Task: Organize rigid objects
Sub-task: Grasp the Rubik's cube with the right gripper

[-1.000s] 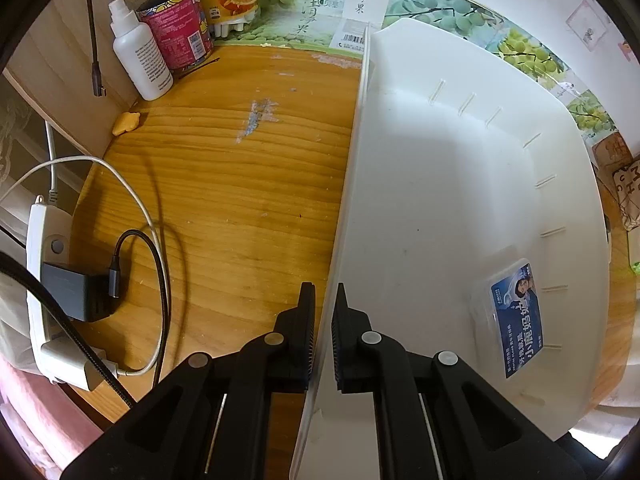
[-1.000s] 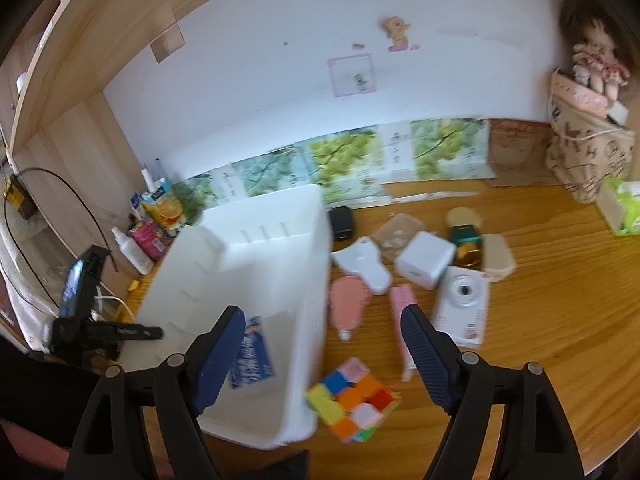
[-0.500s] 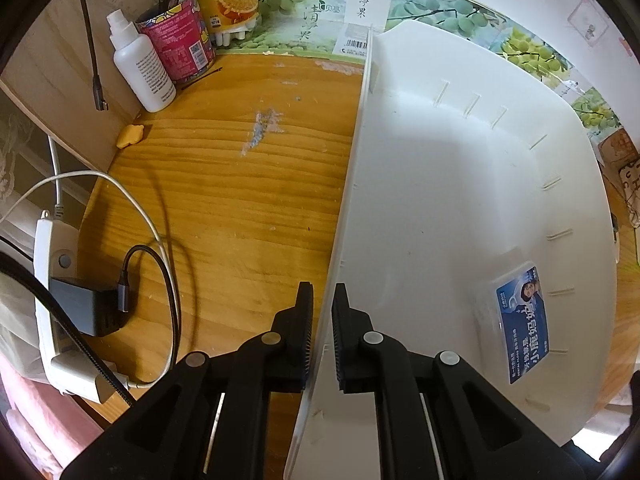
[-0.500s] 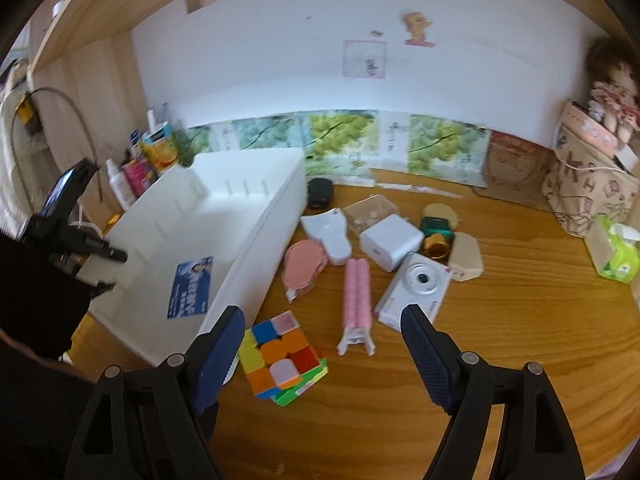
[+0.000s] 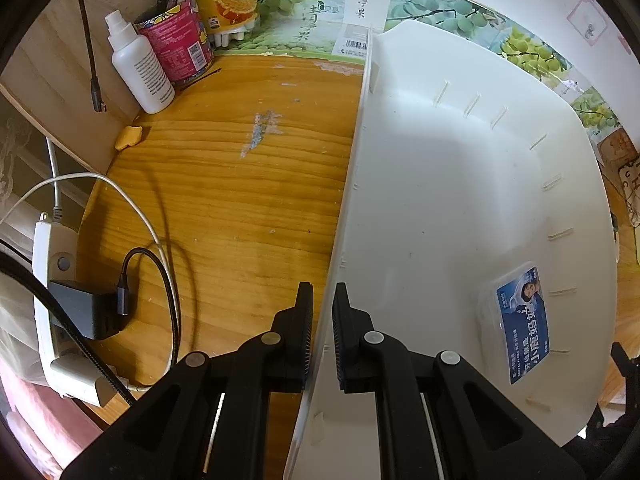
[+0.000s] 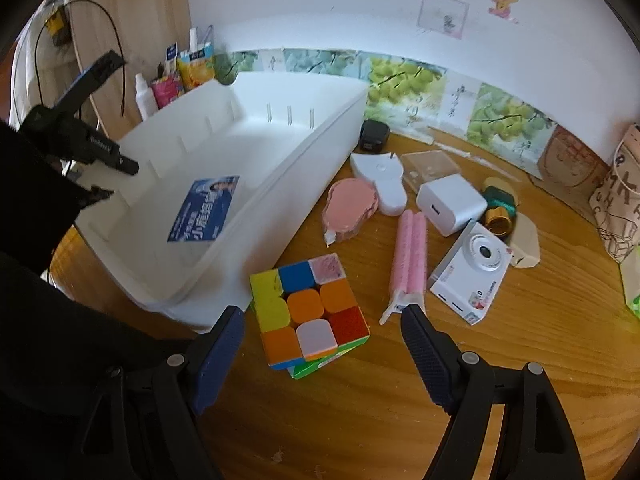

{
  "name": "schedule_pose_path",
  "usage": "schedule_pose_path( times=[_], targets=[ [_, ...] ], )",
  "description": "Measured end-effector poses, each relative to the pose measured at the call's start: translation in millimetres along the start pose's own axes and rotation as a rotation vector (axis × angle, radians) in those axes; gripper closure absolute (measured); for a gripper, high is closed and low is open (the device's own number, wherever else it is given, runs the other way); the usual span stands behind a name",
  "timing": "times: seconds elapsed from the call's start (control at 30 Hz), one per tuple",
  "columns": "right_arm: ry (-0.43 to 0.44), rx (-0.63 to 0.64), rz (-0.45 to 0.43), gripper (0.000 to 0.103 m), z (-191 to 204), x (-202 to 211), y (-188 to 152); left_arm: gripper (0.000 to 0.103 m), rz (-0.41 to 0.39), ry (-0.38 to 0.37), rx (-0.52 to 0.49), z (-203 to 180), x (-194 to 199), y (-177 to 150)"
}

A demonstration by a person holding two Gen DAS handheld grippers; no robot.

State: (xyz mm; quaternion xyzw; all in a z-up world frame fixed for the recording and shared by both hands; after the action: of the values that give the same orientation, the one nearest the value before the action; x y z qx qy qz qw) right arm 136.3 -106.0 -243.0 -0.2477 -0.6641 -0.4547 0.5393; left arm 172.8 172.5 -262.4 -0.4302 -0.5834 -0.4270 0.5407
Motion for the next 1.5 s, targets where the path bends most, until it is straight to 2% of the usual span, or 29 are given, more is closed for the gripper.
schedule_pose_path(
  times=[0.6,0.7,0.77,0.97,1.5],
  targets=[
    [0.018,0.044,0.056,0.022,11.3,-27.0,-4.0,0.092,0.0,-0.001,0.008,0.8,-0.2,-0.6],
    [0.008,0.033,0.054,0.026,9.9,-27.5,-4.5,0.092,0.009,0.004,0.006,2.1,-2.8,-2.1],
    [-0.007,0.026,0.052,0.034,7.6,-27.4,-4.8,0.091,0.009,0.005,0.006,2.7,-3.3,-2.2],
    [-0.006,0.017,0.042,0.034,6.8,-27.2,-4.9,0.091,0.009,0.006,0.006,3.1,-3.2,-2.1],
    [0.043,-0.169,0.019,0.035,-2.3,-21.7,-10.5,0.091,0.01,0.02,0.001,2.9,-2.8,-2.7]
  ],
)
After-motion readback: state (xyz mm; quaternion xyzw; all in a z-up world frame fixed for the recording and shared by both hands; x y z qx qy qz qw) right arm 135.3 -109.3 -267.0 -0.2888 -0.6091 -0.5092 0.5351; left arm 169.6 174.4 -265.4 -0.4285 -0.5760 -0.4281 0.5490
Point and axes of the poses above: each gripper's, at about its wrist camera, not at the fingertips, and x roughly against the way its jaws point, z to its left, y to its top, the point moved 9 cm from there along -x, roughly the way its jaws point, and after that the axes turned 14 degrees about z, right-handed, at the moved point
